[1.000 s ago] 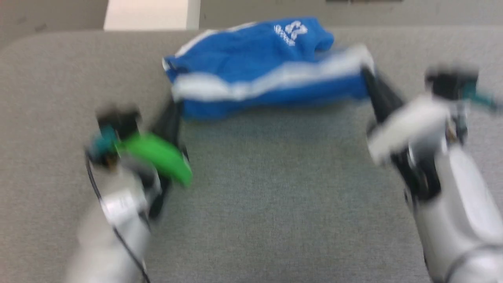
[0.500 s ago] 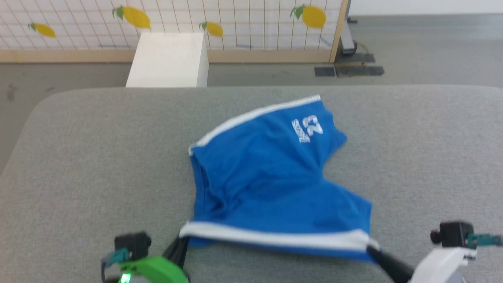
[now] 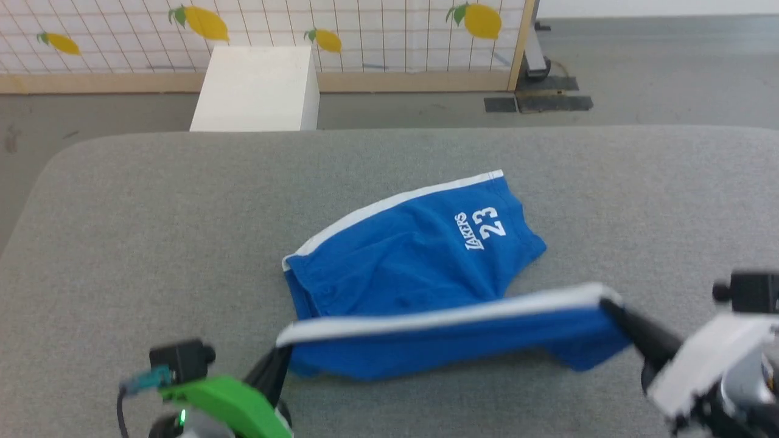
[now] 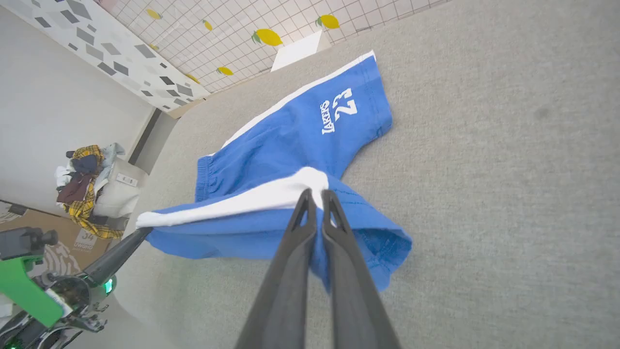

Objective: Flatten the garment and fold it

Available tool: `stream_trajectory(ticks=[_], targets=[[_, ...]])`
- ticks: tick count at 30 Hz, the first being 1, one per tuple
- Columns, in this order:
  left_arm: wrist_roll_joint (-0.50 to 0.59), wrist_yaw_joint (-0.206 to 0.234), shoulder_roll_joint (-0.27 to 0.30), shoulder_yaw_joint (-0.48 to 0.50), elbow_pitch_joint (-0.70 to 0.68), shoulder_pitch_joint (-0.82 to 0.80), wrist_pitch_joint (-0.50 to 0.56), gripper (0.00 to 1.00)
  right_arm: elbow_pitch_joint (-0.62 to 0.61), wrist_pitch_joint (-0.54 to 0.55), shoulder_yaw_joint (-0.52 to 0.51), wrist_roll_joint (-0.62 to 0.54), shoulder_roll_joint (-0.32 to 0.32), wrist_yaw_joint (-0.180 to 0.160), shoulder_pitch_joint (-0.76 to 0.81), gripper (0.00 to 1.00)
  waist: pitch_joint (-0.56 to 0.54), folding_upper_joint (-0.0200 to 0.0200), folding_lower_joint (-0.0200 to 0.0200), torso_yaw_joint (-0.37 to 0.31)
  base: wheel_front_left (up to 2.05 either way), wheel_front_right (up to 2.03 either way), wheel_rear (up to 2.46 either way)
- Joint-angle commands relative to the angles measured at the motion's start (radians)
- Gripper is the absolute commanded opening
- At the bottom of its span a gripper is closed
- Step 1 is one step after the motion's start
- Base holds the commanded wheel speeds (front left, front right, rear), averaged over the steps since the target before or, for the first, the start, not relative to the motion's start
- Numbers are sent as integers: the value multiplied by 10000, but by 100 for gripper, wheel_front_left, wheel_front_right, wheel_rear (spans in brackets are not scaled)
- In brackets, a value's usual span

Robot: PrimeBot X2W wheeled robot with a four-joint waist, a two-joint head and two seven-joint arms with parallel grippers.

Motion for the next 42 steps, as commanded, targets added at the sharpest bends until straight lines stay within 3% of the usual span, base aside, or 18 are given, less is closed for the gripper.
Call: stream_trajectory(ticks=[1, 18, 26, 33, 34, 35, 39, 42], targets=[[33, -83, -7, 99, 93, -630, -15, 0, 350, -364, -75, -357, -21, -15, -725, 0, 405, 0, 1, -26, 0, 0, 0], [374, -1092, -345, 123, 2773, -5170, 1, 0, 6501, -3205, 1165, -2854, -10, -15, -7380, 0, 3195, 0, 1, 437, 0, 0, 0], [446, -1331, -418, 96, 3633, -5965, -142, 0, 8925, -3770, 1654, -3377, -9, -15, -9322, 0, 4004, 0, 1, 725, 0, 0, 0], [448, -1517, -599, -49, 4299, -6331, -209, 0, 10601, -4012, 1988, -3619, -9, -15, -10071, 0, 4212, 0, 1, 839, 0, 0, 0], [419, -1529, -631, -74, 4399, -6346, -167, 27, 10762, -4117, 2082, -3582, -9, -15, -10126, 29, 4194, 0, 1, 839, 0, 0, 0], [415, -1531, -636, -83, 4465, -6353, -165, 100, 10885, -4209, 2145, -3518, -9, -15, -10159, 100, 4162, 0, 1, 824, 0, 0, 0], [396, -1479, -588, -42, 4607, -6289, -218, 100, 11194, -4803, 2398, -3149, -9, -15, -10257, 100, 3853, 0, 1, 729, 0, 0, 0], [338, -1187, -378, 294, 4373, -5968, -505, 100, 11169, -5708, 2345, -3051, -9, -15, -10176, 100, 3161, 0, 1, 544, 0, 0, 0]])
